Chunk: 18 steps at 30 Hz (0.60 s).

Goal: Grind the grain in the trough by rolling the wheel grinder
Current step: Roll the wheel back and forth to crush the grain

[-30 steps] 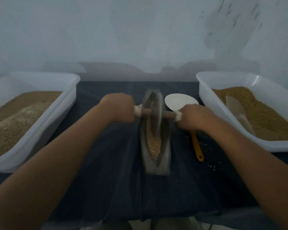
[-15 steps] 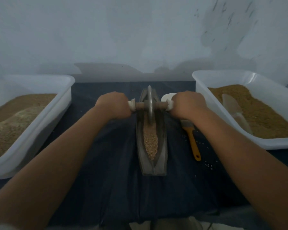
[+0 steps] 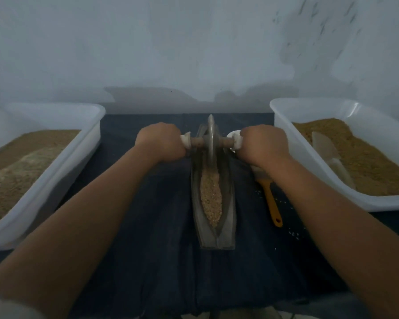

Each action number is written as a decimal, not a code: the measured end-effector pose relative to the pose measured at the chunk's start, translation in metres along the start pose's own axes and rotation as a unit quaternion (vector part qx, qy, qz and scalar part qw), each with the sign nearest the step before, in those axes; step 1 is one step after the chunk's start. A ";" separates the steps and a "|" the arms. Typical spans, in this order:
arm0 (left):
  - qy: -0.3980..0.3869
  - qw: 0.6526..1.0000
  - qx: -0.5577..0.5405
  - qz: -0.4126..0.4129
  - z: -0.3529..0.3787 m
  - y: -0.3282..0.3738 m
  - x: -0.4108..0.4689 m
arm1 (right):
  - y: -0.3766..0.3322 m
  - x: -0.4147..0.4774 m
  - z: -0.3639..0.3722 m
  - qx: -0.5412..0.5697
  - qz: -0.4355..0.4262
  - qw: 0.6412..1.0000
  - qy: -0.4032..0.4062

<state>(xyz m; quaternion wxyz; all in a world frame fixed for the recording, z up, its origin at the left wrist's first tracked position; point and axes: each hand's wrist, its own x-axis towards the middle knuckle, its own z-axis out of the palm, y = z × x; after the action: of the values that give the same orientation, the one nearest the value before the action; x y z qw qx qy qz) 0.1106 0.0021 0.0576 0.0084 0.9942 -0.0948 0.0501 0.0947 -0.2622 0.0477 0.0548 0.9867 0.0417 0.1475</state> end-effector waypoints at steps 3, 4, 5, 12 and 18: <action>-0.031 0.999 -0.011 -0.005 -0.001 0.000 0.007 | 0.000 0.016 -0.010 -0.035 -0.007 0.997 -0.073; -0.056 0.998 -0.016 0.005 -0.001 -0.001 0.002 | 0.000 0.016 -0.015 -0.030 -0.020 0.992 -0.121; -0.086 0.996 -0.021 0.019 -0.001 -0.003 -0.007 | 0.000 0.012 -0.022 -0.015 -0.030 0.983 -0.178; -0.233 0.966 -0.060 0.098 -0.004 -0.016 -0.100 | 0.004 -0.065 -0.055 0.114 -0.070 0.882 -0.451; -0.076 0.996 -0.026 0.027 0.006 -0.007 -0.044 | -0.003 -0.025 -0.019 0.005 -0.065 0.995 -0.080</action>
<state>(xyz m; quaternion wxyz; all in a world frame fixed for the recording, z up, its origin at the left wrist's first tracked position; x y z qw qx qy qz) 0.0695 0.0170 0.0473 0.0260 0.9916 -0.1235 -0.0283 0.0649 -0.2603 0.0578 0.0626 0.9908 0.1018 0.0637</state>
